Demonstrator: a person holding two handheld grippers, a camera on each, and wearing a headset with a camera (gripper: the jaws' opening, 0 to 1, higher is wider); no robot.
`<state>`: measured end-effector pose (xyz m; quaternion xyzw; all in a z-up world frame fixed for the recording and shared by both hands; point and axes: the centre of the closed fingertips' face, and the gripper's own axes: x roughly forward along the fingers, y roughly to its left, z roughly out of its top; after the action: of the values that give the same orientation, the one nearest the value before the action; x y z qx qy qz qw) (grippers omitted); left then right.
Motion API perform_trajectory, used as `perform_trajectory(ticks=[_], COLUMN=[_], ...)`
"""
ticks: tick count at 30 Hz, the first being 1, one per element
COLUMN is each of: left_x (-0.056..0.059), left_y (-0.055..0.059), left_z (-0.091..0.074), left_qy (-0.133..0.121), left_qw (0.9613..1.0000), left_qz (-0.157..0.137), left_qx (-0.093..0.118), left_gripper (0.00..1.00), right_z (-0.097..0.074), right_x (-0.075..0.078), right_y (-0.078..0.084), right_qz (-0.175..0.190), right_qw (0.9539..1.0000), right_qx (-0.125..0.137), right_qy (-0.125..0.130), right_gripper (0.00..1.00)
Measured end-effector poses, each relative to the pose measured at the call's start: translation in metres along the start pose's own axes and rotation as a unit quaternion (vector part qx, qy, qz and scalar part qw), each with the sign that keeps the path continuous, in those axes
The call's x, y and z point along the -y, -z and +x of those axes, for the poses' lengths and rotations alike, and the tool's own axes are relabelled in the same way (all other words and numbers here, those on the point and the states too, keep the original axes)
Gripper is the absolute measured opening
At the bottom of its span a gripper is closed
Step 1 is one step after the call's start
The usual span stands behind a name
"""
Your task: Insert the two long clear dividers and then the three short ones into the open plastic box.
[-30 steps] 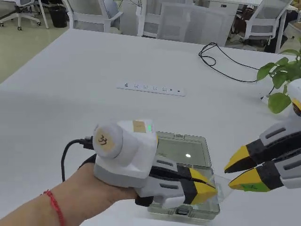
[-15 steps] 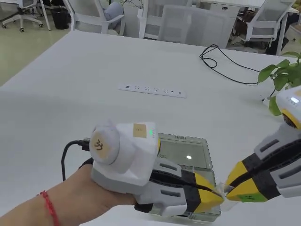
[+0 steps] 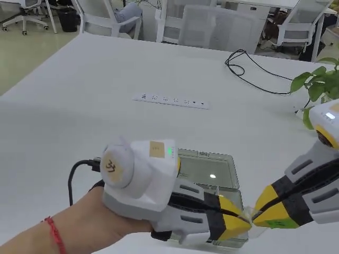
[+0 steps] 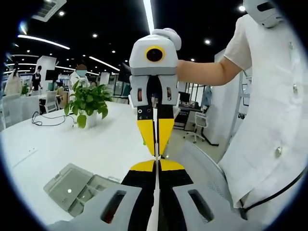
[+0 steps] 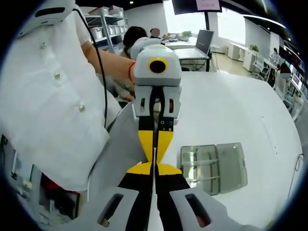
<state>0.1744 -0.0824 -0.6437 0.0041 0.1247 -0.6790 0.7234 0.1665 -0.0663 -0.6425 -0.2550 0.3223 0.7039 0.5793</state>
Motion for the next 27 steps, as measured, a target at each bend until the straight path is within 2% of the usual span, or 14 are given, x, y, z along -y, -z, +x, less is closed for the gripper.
perform_trajectory(ticks=[8, 16, 24, 27], left_x=[-0.004, -0.011, -0.024, -0.029], left_y=[0.004, 0.011, 0.019, 0.022], left_z=[-0.003, -0.012, -0.026, -0.030], left_qy=[-0.012, -0.032, -0.063, -0.073], left_qw=[0.9999, 0.9994, 0.9977, 0.9970], left_qz=[-0.006, -0.013, -0.020, -0.020], left_qx=[-0.006, -0.011, -0.015, -0.018], left_gripper=[0.00, 0.07, 0.17, 0.26], right_z=[0.000, -0.005, -0.011, -0.013], right_x=[0.004, 0.010, 0.024, 0.034], right_y=[0.000, 0.002, 0.010, 0.016], right_qz=[-0.001, 0.001, 0.010, 0.016], right_qw=[1.0000, 0.9998, 0.9993, 0.9986], right_qx=[0.002, 0.003, 0.000, -0.004], right_qy=[0.006, 0.017, 0.037, 0.051], right_gripper=[0.03, 0.03, 0.03, 0.03])
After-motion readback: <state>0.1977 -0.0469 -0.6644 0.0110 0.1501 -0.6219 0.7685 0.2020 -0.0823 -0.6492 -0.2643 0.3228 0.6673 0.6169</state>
